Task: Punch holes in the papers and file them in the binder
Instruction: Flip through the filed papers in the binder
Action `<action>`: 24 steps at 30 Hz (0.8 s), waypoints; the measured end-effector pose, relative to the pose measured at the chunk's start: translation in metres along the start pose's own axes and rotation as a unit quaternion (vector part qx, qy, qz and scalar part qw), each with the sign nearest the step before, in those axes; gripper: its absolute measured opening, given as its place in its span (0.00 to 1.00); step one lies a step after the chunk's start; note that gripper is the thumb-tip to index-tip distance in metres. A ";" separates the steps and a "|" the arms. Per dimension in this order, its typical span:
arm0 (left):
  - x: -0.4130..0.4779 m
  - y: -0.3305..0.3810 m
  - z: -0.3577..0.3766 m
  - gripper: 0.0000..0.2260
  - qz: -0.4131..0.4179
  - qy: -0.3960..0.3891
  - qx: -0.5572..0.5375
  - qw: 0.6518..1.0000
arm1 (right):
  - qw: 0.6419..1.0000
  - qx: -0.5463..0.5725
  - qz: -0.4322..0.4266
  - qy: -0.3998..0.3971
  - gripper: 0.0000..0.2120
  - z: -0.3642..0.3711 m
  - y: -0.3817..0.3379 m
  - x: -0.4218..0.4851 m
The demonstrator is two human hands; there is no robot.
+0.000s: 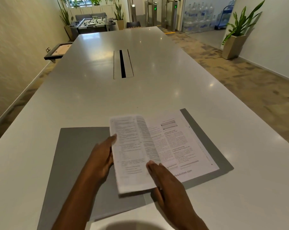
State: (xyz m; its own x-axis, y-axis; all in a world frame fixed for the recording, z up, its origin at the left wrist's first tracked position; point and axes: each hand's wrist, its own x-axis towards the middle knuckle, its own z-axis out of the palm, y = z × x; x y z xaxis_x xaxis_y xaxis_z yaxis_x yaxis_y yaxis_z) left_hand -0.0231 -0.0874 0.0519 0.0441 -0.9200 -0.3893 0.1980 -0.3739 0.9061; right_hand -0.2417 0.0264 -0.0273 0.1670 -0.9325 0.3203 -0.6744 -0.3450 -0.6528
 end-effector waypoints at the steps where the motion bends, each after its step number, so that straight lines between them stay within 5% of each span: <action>1: -0.002 0.000 -0.004 0.11 -0.011 0.000 0.006 1.000 | 1.000 -0.014 -0.013 -0.019 0.44 0.001 0.000 0.000; 7: 0.001 -0.009 -0.020 0.13 0.004 0.046 0.091 0.995 | 0.994 -0.047 -0.049 -0.089 0.35 -0.005 -0.010 0.003; 11: 0.003 -0.012 -0.025 0.13 0.019 0.057 0.105 0.993 | 0.996 0.046 0.063 -0.038 0.33 -0.018 -0.008 -0.003; 15: -0.002 -0.008 -0.030 0.14 0.032 0.063 0.131 0.989 | 0.971 -0.084 0.200 0.105 0.34 -0.017 0.015 -0.004; 24: -0.003 0.002 -0.039 0.18 0.017 0.088 0.144 0.985 | 0.898 -0.240 0.367 0.042 0.46 -0.019 0.029 -0.013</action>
State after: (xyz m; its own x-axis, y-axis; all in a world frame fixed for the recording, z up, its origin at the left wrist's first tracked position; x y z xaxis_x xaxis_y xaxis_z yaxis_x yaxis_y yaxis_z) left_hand 0.0149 -0.0804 0.0483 0.2208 -0.9071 -0.3584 -0.0919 -0.3852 0.9182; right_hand -0.2772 0.0301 -0.0378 -0.4906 -0.8713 -0.0120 -0.8162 0.4643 -0.3438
